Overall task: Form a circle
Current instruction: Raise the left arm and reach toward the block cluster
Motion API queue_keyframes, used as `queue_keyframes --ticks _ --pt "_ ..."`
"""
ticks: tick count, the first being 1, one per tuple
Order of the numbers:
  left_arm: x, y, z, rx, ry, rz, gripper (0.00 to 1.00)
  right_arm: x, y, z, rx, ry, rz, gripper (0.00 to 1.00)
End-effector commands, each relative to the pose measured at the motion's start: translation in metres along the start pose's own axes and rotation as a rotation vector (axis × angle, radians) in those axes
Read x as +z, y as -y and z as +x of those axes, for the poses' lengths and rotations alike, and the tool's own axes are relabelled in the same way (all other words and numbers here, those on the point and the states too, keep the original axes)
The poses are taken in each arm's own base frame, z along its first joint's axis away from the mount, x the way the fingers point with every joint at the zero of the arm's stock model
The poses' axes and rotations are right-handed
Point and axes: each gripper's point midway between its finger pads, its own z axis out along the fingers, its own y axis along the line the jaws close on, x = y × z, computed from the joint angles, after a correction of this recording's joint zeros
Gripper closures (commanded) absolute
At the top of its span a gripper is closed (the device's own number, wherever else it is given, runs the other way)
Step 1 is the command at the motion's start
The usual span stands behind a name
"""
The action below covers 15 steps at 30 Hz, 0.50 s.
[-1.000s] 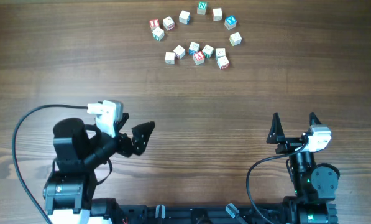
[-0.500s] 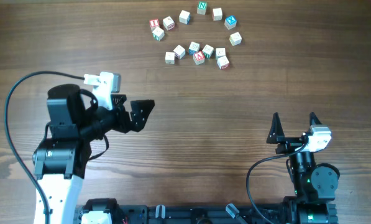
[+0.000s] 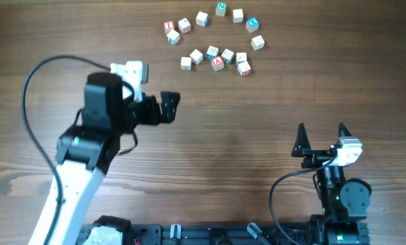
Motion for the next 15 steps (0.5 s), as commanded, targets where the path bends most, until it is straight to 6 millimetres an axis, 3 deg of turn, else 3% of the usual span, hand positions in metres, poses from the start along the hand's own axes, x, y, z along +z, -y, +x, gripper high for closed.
queue_keyframes --ticks 1,5,10,15 --pt "0.027 -0.015 -0.023 0.121 -0.021 -0.097 0.00 -0.001 -0.003 -0.003 -0.010 0.014 -0.015 0.00" --pt "0.067 -0.039 -0.032 0.223 -0.086 -0.188 0.00 -0.001 -0.003 -0.003 -0.010 0.014 -0.015 0.00" --pt "0.116 -0.057 -0.019 0.281 -0.152 -0.227 0.00 -0.001 -0.003 -0.003 -0.010 0.014 -0.015 0.00" --pt "0.152 -0.052 -0.016 0.321 -0.135 -0.228 0.02 -0.001 -0.003 -0.003 -0.010 0.014 -0.015 0.00"
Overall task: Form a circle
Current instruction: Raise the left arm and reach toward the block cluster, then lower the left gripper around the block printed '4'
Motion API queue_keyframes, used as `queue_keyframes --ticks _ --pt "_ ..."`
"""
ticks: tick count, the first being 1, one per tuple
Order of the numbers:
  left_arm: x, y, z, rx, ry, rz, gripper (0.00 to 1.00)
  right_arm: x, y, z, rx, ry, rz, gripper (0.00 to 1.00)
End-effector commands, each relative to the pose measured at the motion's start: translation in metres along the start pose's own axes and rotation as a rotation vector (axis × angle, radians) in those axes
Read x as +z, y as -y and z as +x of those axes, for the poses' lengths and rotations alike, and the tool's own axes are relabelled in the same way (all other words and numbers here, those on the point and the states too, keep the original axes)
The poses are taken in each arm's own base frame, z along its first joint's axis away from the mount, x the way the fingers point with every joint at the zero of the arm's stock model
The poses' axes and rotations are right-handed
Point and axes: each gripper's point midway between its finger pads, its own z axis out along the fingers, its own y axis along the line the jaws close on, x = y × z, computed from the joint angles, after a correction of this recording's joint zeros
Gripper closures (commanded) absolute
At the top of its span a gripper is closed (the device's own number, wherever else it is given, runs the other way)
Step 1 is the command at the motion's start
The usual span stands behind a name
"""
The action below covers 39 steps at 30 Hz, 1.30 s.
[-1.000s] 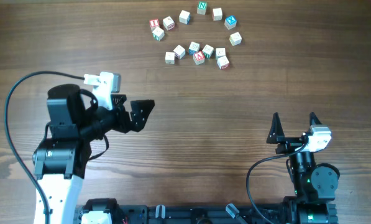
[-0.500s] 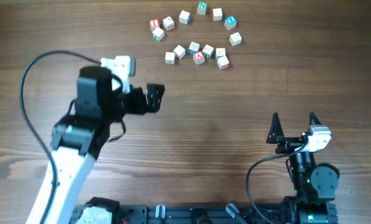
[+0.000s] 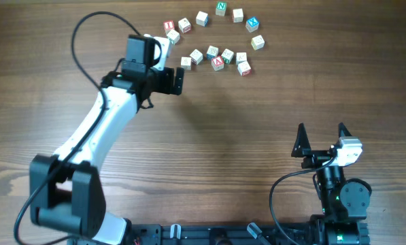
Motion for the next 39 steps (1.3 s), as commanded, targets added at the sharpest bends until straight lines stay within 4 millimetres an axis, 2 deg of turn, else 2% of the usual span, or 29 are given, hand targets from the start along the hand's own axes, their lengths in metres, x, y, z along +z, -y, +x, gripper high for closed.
queue_keyframes --ticks 1,6,14,17,22,26,33,39 --pt "0.018 0.007 -0.012 0.057 0.040 -0.024 0.02 -0.001 -0.003 -0.003 -0.011 0.013 -0.015 0.00" --pt "0.051 0.011 -0.021 0.005 0.097 -0.027 0.03 -0.001 -0.003 -0.003 -0.010 0.013 -0.015 0.00" --pt "0.091 0.006 -0.006 -0.025 0.076 -0.046 0.08 -0.001 -0.003 -0.003 -0.010 0.013 -0.015 0.00" --pt "0.096 0.007 -0.008 -0.037 0.091 -0.036 0.08 -0.001 -0.003 -0.003 -0.010 0.013 -0.015 0.00" --pt "0.097 0.008 -0.017 -0.040 0.130 -0.033 0.16 -0.001 -0.003 -0.003 -0.010 0.013 -0.015 0.00" --pt "0.099 0.009 -0.026 -0.041 0.170 -0.027 0.16 -0.001 -0.003 -0.003 -0.010 0.013 -0.015 0.00" --pt "0.122 0.009 -0.011 -0.040 0.144 -0.028 0.13 -0.001 -0.003 -0.003 -0.010 0.013 -0.015 0.00" --pt "0.129 0.009 -0.011 -0.039 0.158 -0.027 0.15 -0.001 -0.003 -0.003 -0.010 0.013 -0.015 0.00"
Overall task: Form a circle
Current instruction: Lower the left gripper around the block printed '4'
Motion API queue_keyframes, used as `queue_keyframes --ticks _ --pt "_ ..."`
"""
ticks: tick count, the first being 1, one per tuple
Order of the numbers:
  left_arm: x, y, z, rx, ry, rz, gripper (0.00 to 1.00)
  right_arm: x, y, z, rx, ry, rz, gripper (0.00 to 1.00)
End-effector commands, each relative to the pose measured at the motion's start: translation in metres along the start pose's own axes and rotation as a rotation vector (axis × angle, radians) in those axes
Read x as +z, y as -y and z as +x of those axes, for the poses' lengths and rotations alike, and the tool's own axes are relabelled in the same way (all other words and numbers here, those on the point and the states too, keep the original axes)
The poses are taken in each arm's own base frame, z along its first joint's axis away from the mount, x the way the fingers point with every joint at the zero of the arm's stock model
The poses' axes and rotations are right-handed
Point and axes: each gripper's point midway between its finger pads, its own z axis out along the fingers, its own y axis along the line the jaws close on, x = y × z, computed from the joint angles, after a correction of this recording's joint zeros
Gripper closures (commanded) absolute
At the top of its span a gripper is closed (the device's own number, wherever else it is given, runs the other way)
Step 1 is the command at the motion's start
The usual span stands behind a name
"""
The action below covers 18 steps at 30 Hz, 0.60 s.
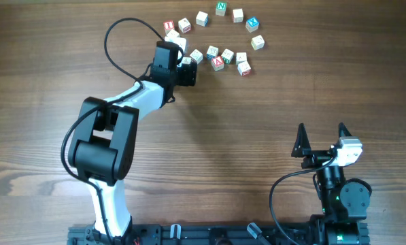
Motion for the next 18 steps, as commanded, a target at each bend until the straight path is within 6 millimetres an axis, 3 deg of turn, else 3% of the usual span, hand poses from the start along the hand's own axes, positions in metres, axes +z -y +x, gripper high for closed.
queue_keyframes --ticks 1,12,18 --pt "0.006 0.002 -0.001 -0.006 0.012 0.000 0.15 -0.001 -0.003 -0.003 -0.010 0.012 -0.014 0.00" --pt "0.012 0.008 -0.009 -0.010 0.060 0.032 0.17 -0.001 -0.003 -0.003 -0.010 0.012 -0.014 0.00" --pt "0.012 0.008 -0.009 -0.011 0.061 0.031 0.28 -0.001 -0.003 -0.003 -0.010 0.012 -0.014 0.00"
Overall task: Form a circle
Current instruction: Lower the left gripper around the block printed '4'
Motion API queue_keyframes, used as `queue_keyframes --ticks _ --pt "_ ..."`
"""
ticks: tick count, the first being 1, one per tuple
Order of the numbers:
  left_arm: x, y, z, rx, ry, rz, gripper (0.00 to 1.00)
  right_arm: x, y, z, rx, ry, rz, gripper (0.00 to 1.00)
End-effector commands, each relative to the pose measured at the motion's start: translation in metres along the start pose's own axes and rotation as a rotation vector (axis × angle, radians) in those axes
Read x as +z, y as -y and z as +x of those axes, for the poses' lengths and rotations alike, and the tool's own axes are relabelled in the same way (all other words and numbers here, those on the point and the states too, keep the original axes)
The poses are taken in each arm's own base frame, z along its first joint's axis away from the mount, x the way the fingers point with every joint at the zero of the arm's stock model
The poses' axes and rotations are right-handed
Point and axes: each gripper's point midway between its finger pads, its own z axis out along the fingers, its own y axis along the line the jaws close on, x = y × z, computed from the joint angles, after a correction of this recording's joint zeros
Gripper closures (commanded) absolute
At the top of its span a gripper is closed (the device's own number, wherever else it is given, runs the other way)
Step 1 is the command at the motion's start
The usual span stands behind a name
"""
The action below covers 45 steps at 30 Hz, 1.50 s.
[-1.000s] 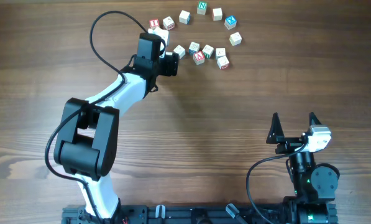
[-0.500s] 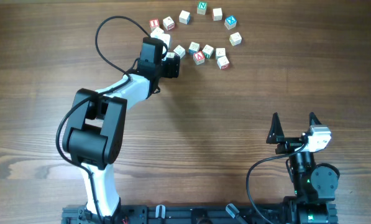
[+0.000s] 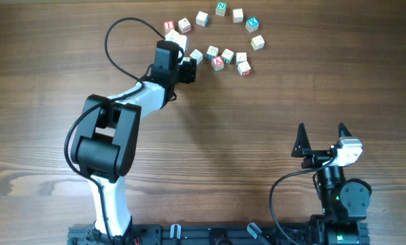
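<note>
Several small wooden letter blocks lie in a loose ring at the far middle of the table, among them a red one, a green "N" block, a blue one and a red "A" block. My left gripper reaches to the ring's lower left and covers the block there; a white corner of that block shows at its far side. Its dark fingers hide whether they are open or shut. Near the front right, my right gripper stands open and holds nothing, far from the blocks.
The left arm stretches from the front edge diagonally up to the blocks, with its black cable looping to the left. The right arm's base sits at the front right edge of the wooden table.
My left gripper has shifted slightly farther in, onto the lower-left block of the ring, which now shows less. The other blocks and the right arm are unchanged.
My left gripper was first well below and left of the blocks. Then it stood nearer, just left of the lower row. Then it was at the lower-left block, and now it sits over it. No block has visibly shifted; the right arm stayed still.
</note>
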Motion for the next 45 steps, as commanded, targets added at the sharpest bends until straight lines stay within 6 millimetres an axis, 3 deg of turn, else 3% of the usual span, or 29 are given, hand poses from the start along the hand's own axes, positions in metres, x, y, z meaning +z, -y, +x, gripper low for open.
queue_keyframes --ticks 1,8,15,22,33,40,45 --pt "0.004 0.005 0.002 0.000 -0.003 0.015 0.29 -0.001 -0.003 -0.003 -0.010 0.012 -0.014 0.00" --pt "0.004 0.005 -0.001 0.000 0.010 0.018 0.16 -0.001 -0.003 -0.003 -0.010 0.012 -0.014 0.00" --pt "0.006 0.007 0.000 0.001 0.011 0.029 0.18 -0.001 -0.003 -0.003 -0.010 0.012 -0.014 0.00" --pt "0.021 0.008 0.025 0.000 -0.040 0.043 0.18 -0.001 -0.003 -0.003 -0.011 0.012 -0.014 0.00" --pt "0.019 0.009 0.016 0.000 -0.012 0.046 0.35 -0.001 -0.003 -0.003 -0.010 0.012 -0.014 0.00" --pt "0.003 0.028 -0.009 0.020 0.044 0.074 0.48 -0.001 -0.003 -0.003 -0.010 0.012 -0.014 0.00" --pt "0.002 0.025 -0.003 0.021 0.019 0.053 0.57 -0.001 -0.003 -0.003 -0.010 0.012 -0.014 0.00"
